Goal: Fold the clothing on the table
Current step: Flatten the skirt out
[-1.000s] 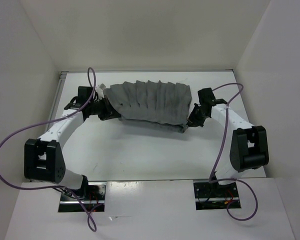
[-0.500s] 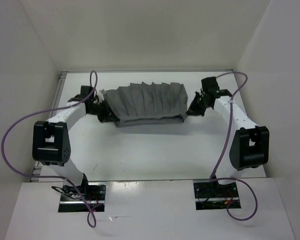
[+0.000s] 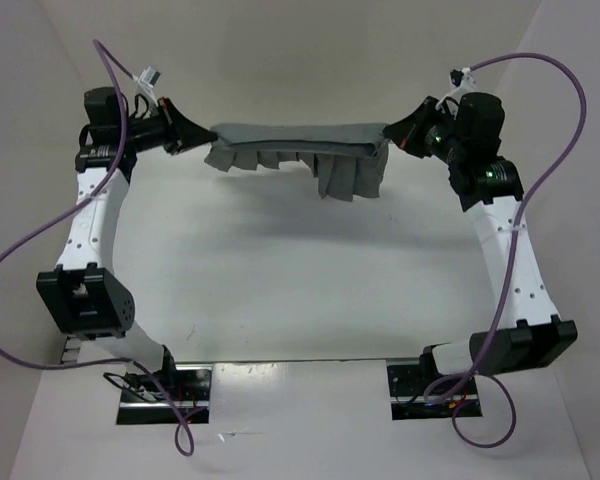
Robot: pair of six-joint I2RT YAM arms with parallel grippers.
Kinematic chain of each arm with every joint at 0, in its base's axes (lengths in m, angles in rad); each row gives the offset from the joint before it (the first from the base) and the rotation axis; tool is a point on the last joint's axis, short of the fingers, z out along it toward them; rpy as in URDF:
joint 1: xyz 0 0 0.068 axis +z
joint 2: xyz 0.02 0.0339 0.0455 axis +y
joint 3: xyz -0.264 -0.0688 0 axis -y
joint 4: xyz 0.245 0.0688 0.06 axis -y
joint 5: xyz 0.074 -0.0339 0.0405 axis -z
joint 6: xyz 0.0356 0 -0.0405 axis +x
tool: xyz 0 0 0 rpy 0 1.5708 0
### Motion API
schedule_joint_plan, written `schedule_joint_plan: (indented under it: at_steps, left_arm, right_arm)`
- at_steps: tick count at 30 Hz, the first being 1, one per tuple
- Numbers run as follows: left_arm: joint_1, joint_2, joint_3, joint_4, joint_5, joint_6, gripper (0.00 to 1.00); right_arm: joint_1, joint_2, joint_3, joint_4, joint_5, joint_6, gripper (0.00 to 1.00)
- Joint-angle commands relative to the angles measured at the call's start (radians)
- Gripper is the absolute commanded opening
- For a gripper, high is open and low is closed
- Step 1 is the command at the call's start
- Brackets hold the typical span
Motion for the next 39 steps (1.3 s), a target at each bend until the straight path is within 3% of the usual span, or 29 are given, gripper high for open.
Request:
schedule_joint_plan:
  at_steps: [1,5,8,10,13,16,22,26,31,34,37,39]
  left_arm:
    - [0.103,-0.115,-0.232,0.06,-0.039,0.0,0.01]
    - [0.103,-0.299,-0.464,0.021,-0.024,0.019,0.0]
    - [0.094,-0.434,-0.534,-0.097,0.018,0.09,0.0]
    - [0.094,-0.536,-0.545,-0.165,0.103,0.117,0.0]
    - [0.094,-0.649,-0.532,-0.11,0.272,0.073,0.0]
    - [0.094,-0.673,-0.505,-0.044,0.3,-0.002,0.0]
    - [0.094,-0.548,-0.594,-0.046,0.162,0.009,0.0]
    - [0.094,-0.352,-0.609,-0.046,0.07,0.077,0.0]
    - [0.083,-0.091,-0.399,-0.059,0.058,0.091,0.0]
    - [0.083,-0.065,-0.18,-0.069,0.079,0.081,0.0]
    - [0.083,-0.087,-0.042,-0.055,0.093,0.032,0.0]
    - [0.083,-0.121,-0.028,-0.055,0.102,0.021,0.0]
  right_arm:
    - [-0.077,-0.079,-0.074,-0.029,0.134,-0.108,0.0]
    - [-0.05,-0.153,-0.274,-0.128,0.068,-0.117,0.0]
    - [0.024,-0.282,-0.41,-0.182,0.034,-0.09,0.0]
    - [0.085,-0.414,-0.433,-0.224,0.025,-0.058,0.0]
    - [0.131,-0.591,-0.403,-0.213,0.035,-0.025,0.0]
    - [0.132,-0.635,-0.366,-0.176,0.069,0.009,0.0]
    - [0.132,-0.476,-0.456,-0.029,0.029,0.018,0.0]
    - [0.116,-0.182,-0.438,0.043,0.029,-0.023,0.0]
    - [0.069,0.035,-0.217,0.052,0.098,-0.088,0.0]
    - [0.056,0.048,-0.081,0.054,0.123,-0.109,0.0]
    - [0.056,0.002,-0.002,0.054,0.15,-0.129,0.0]
    - [0.047,-0.024,0.007,0.054,0.163,-0.142,0.0]
